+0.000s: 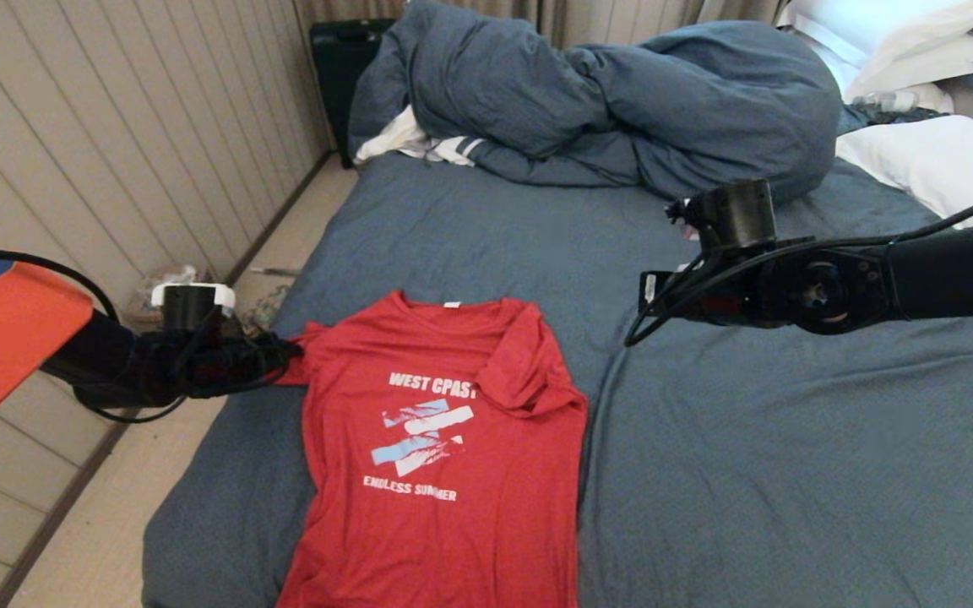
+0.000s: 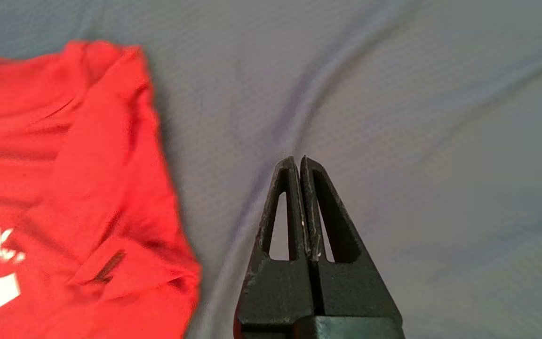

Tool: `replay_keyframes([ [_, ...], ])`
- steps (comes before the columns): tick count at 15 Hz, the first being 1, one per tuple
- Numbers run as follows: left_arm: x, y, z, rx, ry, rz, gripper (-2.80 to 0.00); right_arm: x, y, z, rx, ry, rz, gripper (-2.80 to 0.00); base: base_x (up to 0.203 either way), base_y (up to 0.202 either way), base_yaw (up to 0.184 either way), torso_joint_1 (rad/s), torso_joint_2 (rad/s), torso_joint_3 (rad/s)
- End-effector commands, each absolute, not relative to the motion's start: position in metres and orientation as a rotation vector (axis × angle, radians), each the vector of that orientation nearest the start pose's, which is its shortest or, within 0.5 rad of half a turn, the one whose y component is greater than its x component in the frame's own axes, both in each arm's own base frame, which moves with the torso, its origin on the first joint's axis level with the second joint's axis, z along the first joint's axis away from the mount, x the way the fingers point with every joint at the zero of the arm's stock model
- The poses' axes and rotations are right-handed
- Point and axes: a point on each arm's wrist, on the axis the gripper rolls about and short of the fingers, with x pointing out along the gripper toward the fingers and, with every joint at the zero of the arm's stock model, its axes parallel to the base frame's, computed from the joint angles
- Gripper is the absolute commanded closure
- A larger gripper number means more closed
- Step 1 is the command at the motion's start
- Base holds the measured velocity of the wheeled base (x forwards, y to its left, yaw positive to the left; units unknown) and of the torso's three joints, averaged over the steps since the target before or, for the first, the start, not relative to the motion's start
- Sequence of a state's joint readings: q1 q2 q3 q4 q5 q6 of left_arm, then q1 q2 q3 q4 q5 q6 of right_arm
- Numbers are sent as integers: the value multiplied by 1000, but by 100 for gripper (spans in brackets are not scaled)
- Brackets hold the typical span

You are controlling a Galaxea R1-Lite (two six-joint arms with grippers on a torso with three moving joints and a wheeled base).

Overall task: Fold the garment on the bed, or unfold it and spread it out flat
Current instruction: Fold the red T-shirt

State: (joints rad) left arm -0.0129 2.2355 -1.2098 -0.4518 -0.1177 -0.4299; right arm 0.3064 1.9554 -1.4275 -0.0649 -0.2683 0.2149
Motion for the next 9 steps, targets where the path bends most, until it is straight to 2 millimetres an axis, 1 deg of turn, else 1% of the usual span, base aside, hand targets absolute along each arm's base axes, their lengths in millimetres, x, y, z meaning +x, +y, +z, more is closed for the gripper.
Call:
replay_keyframes([
  [1,427,-10,67,-447,596,4,0,378,113,205,79,454,-13,0,0,0,0,0,0,0],
  [3,428,-10,68,-447,584,5,0,379,112,203,79,460,-17,0,0,0,0,0,0,0],
  [9,426,-9,75,-433,508,42,0,377,110,204,83,458,-20,0,0,0,0,0,0,0],
])
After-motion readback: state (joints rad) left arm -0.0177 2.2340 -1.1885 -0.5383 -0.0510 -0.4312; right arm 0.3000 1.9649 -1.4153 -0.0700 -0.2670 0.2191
